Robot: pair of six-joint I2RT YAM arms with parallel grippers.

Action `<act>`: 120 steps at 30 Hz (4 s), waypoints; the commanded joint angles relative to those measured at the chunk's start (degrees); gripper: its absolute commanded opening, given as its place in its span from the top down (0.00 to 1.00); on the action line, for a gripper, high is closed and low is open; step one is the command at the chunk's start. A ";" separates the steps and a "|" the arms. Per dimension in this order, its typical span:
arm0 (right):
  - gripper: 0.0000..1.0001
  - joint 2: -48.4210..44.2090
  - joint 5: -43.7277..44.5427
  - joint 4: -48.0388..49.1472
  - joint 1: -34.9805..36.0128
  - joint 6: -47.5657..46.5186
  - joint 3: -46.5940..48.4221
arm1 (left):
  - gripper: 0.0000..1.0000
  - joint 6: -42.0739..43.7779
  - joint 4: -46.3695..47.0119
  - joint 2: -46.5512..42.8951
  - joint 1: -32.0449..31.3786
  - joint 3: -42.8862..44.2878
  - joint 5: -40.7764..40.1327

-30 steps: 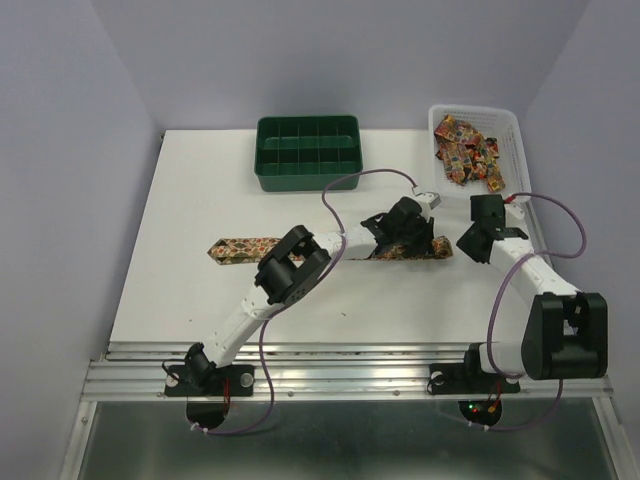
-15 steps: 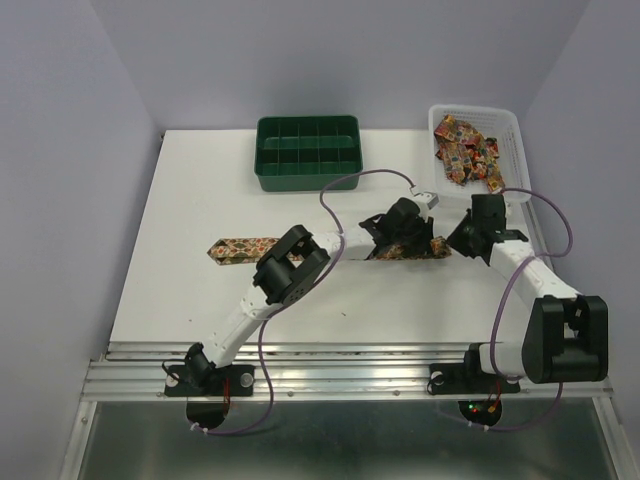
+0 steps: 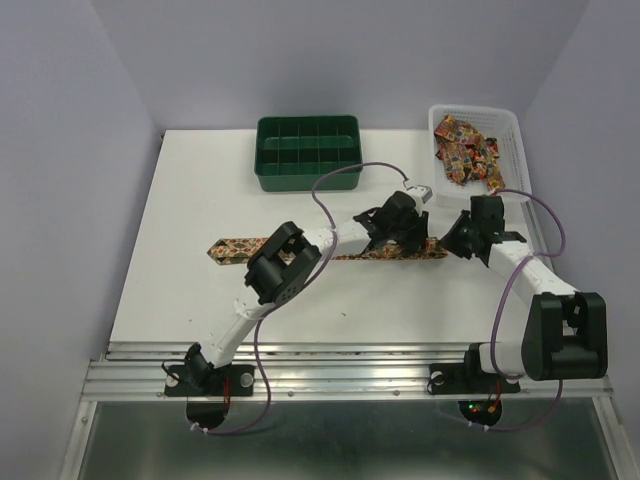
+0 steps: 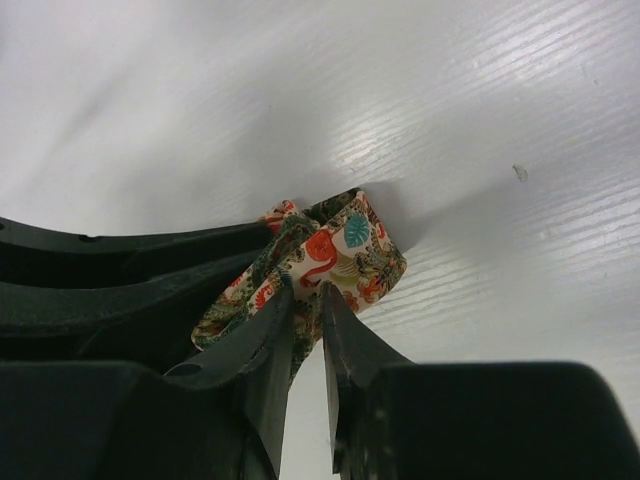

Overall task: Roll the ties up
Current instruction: Roll the tie

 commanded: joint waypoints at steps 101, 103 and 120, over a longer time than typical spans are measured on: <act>0.76 8.26 -10.62 17.97 2.01 3.50 -5.30 | 0.94 -2.33 -5.53 -10.07 -0.05 -5.71 -3.11; 0.73 6.94 -9.31 17.17 2.01 1.40 -4.60 | 1.00 -1.98 -6.85 -9.46 0.12 -4.65 -3.91; 0.59 2.19 5.73 6.18 1.92 -3.53 -2.31 | 1.00 -0.83 -9.40 -5.68 1.27 -2.54 -1.81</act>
